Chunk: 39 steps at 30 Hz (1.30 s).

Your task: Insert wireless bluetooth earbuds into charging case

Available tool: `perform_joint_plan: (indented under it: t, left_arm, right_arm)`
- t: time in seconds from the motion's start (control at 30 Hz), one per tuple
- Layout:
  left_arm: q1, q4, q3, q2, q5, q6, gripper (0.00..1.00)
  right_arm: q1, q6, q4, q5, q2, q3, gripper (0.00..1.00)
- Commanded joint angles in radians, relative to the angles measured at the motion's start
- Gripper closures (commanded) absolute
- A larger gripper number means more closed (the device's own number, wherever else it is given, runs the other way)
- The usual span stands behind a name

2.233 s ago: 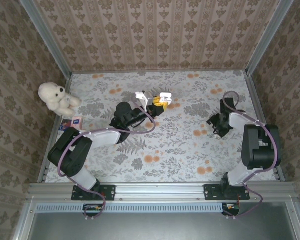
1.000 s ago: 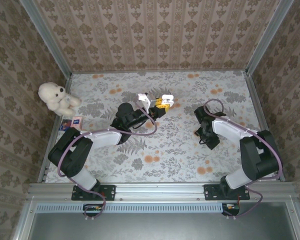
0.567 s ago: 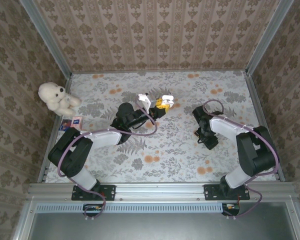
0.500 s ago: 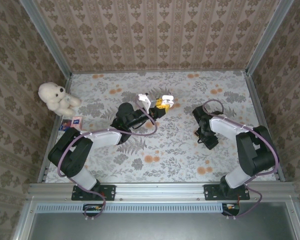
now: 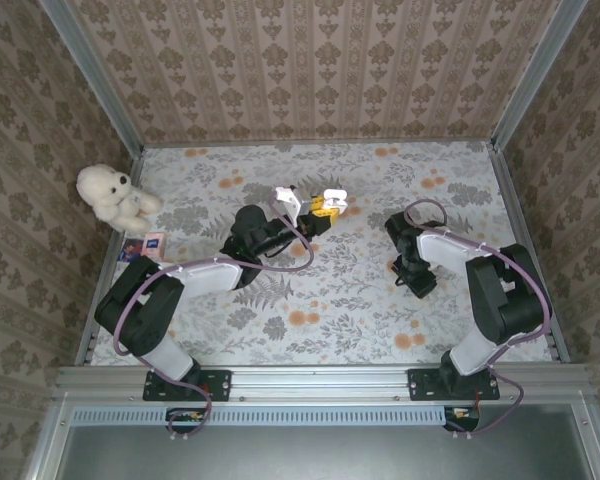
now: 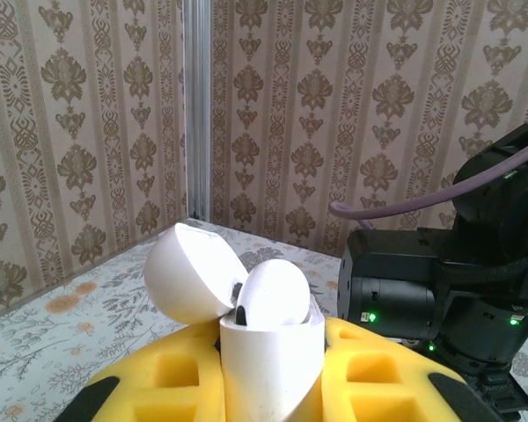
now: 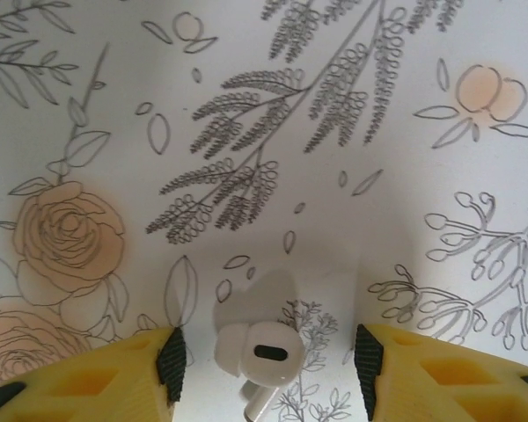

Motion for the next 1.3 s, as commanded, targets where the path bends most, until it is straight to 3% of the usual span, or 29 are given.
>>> perform_joint_plan:
  t: [0.0, 0.57, 0.93, 1.1, 1.27]
  left_arm:
    - [0.008, 0.039, 0.003, -0.036, 0.004, 0.012, 1.00]
    - [0.012, 0.049, -0.008, -0.041, 0.003, 0.009, 1.00]
    - [0.021, 0.044, -0.025, -0.054, -0.008, 0.020, 1.00]
    - [0.023, 0.040, -0.025, -0.054, -0.012, 0.020, 1.00]
    - [0.022, 0.037, -0.027, -0.063, -0.016, 0.023, 1.00]
  right_arm:
    - [-0.003, -0.007, -0.011, 0.020, 0.018, 0.021, 0.47]
    - [-0.024, -0.226, 0.043, -0.056, 0.066, 0.070, 0.72]
    - [0.054, -0.554, 0.187, -0.158, 0.032, 0.158, 0.72]
    - [0.134, -0.762, 0.083, -0.138, 0.110, 0.316, 0.72]
    - [0.179, -0.870, -0.034, -0.107, 0.234, 0.425, 0.73]
